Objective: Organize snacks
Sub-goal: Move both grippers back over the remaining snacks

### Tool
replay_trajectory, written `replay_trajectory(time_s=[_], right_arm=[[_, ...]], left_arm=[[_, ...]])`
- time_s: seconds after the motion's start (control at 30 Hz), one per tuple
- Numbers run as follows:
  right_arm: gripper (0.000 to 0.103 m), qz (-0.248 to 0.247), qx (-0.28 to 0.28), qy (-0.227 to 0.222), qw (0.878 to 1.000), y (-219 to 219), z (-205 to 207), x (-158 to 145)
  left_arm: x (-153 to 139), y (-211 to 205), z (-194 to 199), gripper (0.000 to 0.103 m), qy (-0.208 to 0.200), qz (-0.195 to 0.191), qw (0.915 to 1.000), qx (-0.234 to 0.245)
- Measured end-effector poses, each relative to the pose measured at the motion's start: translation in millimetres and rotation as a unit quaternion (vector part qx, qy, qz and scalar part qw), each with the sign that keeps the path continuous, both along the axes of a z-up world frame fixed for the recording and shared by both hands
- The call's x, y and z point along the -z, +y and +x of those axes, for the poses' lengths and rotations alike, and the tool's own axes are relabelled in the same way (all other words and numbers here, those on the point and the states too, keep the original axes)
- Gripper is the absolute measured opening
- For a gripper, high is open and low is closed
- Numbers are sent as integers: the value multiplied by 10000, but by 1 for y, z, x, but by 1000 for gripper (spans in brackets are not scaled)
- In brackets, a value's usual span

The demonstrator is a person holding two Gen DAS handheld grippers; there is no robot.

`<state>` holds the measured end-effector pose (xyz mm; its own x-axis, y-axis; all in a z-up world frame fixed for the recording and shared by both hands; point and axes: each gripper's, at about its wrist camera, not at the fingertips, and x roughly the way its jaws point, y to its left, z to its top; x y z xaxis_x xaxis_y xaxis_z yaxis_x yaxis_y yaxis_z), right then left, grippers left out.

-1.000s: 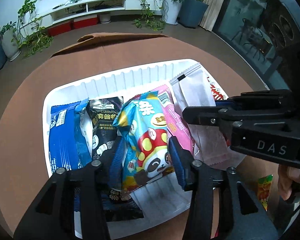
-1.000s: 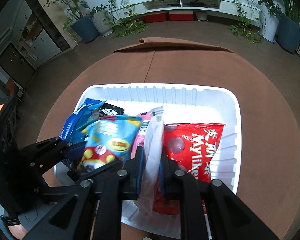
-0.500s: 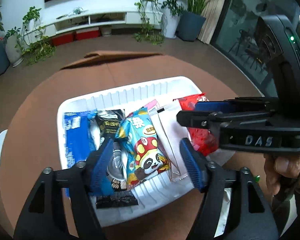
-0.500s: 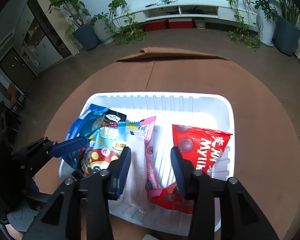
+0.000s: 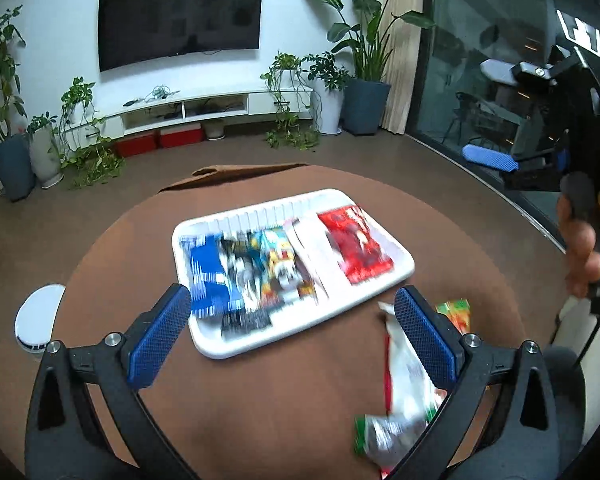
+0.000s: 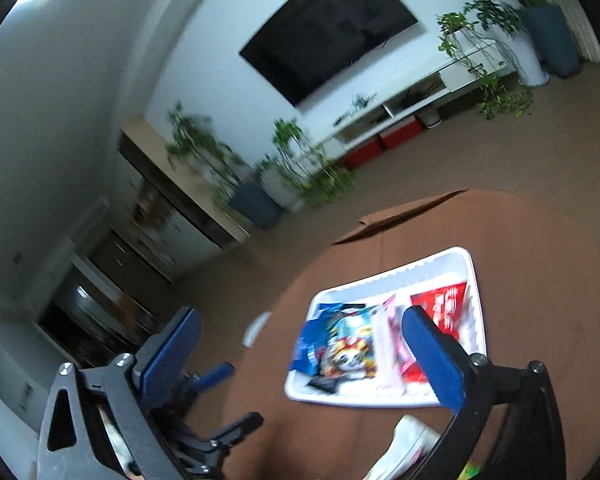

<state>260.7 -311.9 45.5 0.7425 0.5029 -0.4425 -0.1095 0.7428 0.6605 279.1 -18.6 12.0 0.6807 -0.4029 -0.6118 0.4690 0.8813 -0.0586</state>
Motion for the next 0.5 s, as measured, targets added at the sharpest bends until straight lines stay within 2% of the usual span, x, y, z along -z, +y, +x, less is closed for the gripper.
replay_trajectory(time_s=[0.13,0.2,0.33,0.43,0.5], right_arm=[[103,458,87,13,9989,-10,-53,9],[103,537,145,34,9984,-11,-80,18],[103,565,220,352,9975,-6,-120,42],[102,435,331,680,9962,1,-145,61],[98,299,363,877,9950,9,-159,73]], left_arm=[[16,10,-45,103,270,85,9995,-134],[29,17,-63,103,635,-42,9976,-272],[56,21,-95,103,1134,-227,9930,-231],[69,15,-117,103,1220,15,9925,-89],[76,10,-126,103,1276,124,9917,-37]])
